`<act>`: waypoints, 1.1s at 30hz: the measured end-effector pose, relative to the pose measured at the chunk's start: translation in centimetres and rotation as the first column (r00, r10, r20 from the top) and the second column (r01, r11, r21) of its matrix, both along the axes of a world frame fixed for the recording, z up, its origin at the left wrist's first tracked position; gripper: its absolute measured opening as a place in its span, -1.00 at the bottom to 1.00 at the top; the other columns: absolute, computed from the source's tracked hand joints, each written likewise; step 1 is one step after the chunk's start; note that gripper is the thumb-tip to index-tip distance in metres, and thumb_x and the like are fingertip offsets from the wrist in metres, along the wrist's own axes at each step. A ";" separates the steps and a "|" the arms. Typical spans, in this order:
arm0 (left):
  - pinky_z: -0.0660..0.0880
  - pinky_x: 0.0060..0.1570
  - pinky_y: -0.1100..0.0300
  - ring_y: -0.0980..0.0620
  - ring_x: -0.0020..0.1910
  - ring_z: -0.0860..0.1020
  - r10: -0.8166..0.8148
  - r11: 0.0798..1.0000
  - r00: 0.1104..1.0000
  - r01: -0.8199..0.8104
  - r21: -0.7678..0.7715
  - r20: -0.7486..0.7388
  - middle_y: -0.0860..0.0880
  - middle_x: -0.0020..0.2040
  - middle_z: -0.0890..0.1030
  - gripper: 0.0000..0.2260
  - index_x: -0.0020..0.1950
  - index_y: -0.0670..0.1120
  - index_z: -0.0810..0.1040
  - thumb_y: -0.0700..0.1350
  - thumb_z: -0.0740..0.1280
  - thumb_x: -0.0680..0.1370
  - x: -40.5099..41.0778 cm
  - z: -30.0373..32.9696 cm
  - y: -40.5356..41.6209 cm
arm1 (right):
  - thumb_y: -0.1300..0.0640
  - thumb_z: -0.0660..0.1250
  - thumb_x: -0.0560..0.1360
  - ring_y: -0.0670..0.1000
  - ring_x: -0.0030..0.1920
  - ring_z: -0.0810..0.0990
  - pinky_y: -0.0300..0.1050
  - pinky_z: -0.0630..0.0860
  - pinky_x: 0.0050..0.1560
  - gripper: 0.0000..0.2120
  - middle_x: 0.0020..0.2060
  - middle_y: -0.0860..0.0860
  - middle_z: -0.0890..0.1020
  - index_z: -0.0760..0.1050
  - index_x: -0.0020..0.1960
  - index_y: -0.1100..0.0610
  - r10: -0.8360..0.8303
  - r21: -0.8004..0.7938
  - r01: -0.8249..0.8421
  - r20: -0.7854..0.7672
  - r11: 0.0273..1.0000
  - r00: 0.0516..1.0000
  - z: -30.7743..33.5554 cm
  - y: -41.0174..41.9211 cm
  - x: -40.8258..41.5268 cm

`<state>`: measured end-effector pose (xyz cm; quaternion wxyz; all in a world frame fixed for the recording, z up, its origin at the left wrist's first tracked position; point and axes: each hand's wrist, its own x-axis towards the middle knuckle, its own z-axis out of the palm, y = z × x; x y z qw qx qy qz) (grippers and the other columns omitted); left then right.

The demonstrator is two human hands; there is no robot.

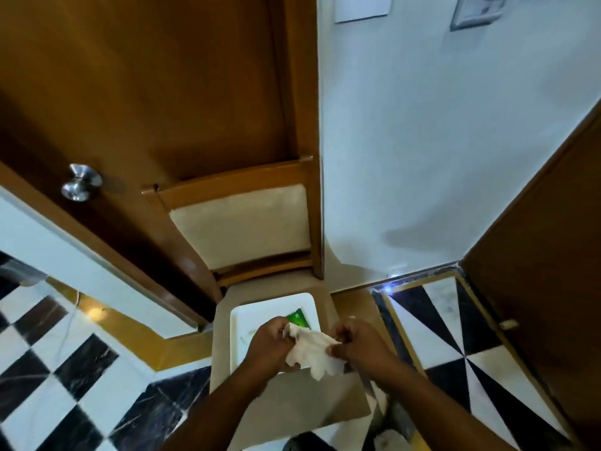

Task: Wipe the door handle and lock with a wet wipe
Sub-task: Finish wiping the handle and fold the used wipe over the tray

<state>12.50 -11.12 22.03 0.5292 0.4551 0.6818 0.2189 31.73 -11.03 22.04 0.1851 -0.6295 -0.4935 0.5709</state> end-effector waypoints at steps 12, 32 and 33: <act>0.67 -0.08 0.02 -0.18 0.04 0.69 0.431 0.887 0.826 -0.315 -0.337 0.364 -0.17 0.07 0.71 -0.91 -0.06 -0.28 0.66 -0.35 0.41 0.46 -5.8 -8.6 0.4 | 0.35 0.35 0.44 0.11 -0.17 0.64 0.12 0.60 -0.06 -0.81 -0.23 0.18 0.66 0.65 -0.30 0.21 -0.025 -0.040 0.024 -0.027 0.999 0.999 -8.4 0.7 -4.6; 0.53 0.04 -0.02 -0.21 0.08 0.61 -0.200 0.976 0.772 0.213 -0.052 -0.604 -0.19 0.13 0.63 -0.74 0.15 -0.14 0.62 -0.03 0.42 0.53 -3.3 -28.5 2.0 | 0.16 0.35 0.49 0.18 0.12 0.50 -0.01 0.50 0.07 -0.81 0.11 0.17 0.53 0.63 0.08 0.13 0.320 0.160 -0.467 0.538 0.870 0.780 -28.2 3.8 -4.3; 0.55 0.04 -0.06 -0.23 0.09 0.60 -0.253 0.959 0.726 0.274 -0.069 -0.639 -0.20 0.16 0.59 -0.67 0.20 -0.13 0.60 0.02 0.42 0.52 -2.9 -27.6 1.9 | 0.16 0.40 0.45 0.18 0.13 0.51 -0.01 0.51 0.08 -0.79 0.12 0.19 0.54 0.64 0.07 0.14 0.285 0.209 -0.440 0.514 0.873 0.809 -27.5 3.2 -3.6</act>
